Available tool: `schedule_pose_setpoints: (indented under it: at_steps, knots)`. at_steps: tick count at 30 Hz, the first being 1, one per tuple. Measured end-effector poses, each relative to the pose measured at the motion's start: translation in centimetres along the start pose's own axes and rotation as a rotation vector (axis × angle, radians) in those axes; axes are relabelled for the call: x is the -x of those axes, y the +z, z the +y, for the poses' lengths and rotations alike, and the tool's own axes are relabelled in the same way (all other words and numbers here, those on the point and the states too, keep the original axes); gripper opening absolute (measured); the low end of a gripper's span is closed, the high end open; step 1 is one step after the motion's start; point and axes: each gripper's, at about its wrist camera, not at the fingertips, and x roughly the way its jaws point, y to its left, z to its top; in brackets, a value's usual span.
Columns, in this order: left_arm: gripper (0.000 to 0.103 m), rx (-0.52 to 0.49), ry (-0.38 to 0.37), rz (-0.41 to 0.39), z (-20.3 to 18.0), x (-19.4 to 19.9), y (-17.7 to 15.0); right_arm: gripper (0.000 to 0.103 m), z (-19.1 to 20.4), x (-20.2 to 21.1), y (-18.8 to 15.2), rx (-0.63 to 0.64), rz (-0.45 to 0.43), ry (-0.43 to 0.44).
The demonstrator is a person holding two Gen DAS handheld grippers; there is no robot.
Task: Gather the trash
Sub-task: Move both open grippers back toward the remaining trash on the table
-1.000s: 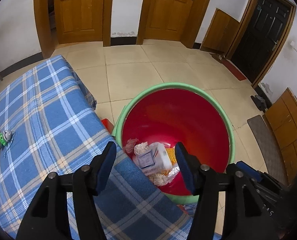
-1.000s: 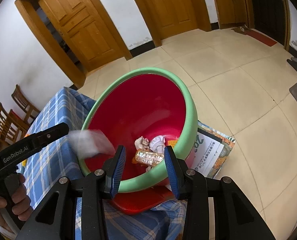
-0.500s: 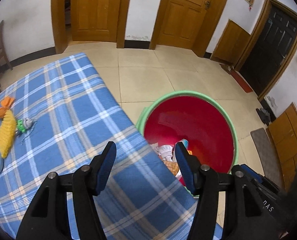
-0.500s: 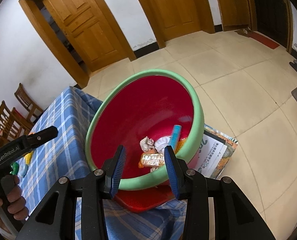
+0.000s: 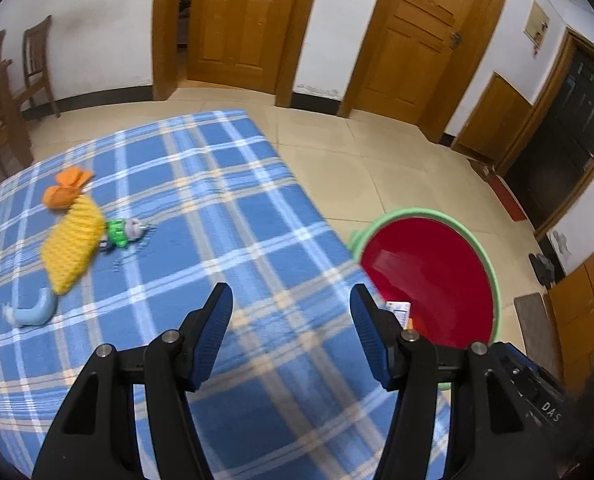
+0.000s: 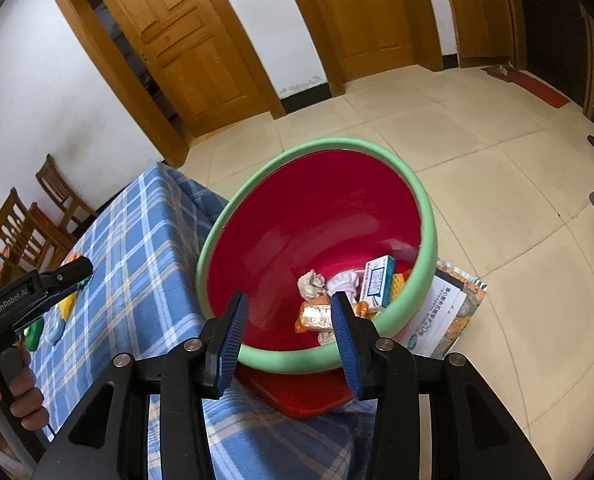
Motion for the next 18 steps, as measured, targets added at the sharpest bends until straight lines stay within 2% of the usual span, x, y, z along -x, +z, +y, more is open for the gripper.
schedule_pose_setpoints:
  at_steps: [10,18]
  knots:
    - [0.061,0.062,0.107,-0.037,6.3,1.1,0.8,0.047,1.8,-0.2,0.0,0.029,0.009,-0.002]
    - [0.063,0.126,0.190,-0.037,11.7,0.5,1.9,0.047,3.1,-1.0,0.1,0.043,0.025,-0.008]
